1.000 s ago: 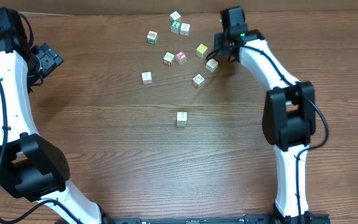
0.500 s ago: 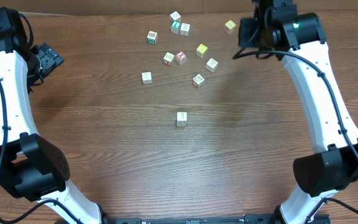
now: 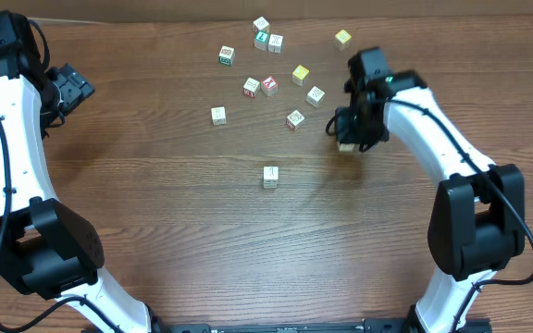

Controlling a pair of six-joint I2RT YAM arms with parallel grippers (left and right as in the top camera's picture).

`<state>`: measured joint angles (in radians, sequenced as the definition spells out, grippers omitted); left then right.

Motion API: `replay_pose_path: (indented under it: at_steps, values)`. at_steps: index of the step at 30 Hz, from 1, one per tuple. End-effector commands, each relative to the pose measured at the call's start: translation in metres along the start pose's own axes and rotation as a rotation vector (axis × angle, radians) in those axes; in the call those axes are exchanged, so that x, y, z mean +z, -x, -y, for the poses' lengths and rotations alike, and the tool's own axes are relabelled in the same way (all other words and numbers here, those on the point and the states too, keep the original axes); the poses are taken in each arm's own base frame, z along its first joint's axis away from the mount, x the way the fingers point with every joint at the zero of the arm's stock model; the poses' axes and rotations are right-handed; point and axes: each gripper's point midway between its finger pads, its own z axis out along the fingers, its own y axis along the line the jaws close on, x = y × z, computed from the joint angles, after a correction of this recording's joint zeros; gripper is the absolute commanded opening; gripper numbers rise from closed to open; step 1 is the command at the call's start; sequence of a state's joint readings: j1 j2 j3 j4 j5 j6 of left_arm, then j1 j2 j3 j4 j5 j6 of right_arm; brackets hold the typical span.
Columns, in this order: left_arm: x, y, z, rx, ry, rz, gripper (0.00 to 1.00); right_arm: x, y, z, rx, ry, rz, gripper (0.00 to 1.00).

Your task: Form a tower

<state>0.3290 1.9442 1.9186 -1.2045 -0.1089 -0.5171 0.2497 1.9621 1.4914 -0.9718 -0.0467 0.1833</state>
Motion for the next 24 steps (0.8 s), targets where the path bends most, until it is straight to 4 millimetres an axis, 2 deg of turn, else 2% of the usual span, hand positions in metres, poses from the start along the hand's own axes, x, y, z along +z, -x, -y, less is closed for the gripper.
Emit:
replay_pose_path:
  at_steps: [1, 6, 10, 13, 15, 24]
  values:
    - [-0.001, 0.000, 0.001, 0.008, 0.002, 0.006, 0.99, 0.016, -0.016, 0.002, 0.002, 0.001, -0.032, 0.30]
    - [-0.001, 0.000, 0.001, 0.008, 0.002, 0.006, 1.00, 0.024, -0.026, 0.005, 0.003, -0.005, -0.052, 0.39]
    - [-0.001, 0.000, 0.001, 0.008, 0.001, 0.006, 1.00, 0.024, -0.028, 0.006, 0.033, -0.008, -0.062, 0.59]
    - [-0.001, 0.000, 0.001, 0.008, 0.002, 0.006, 1.00, 0.024, -0.032, 0.006, 0.080, -0.015, -0.079, 0.58]
    - [-0.001, 0.000, 0.001, 0.008, 0.002, 0.006, 1.00, 0.024, -0.035, 0.006, 0.077, -0.018, -0.090, 0.54]
    - [-0.001, 0.000, 0.001, 0.008, 0.002, 0.006, 1.00, 0.026, -0.047, -0.002, 0.040, -0.032, -0.121, 0.50]
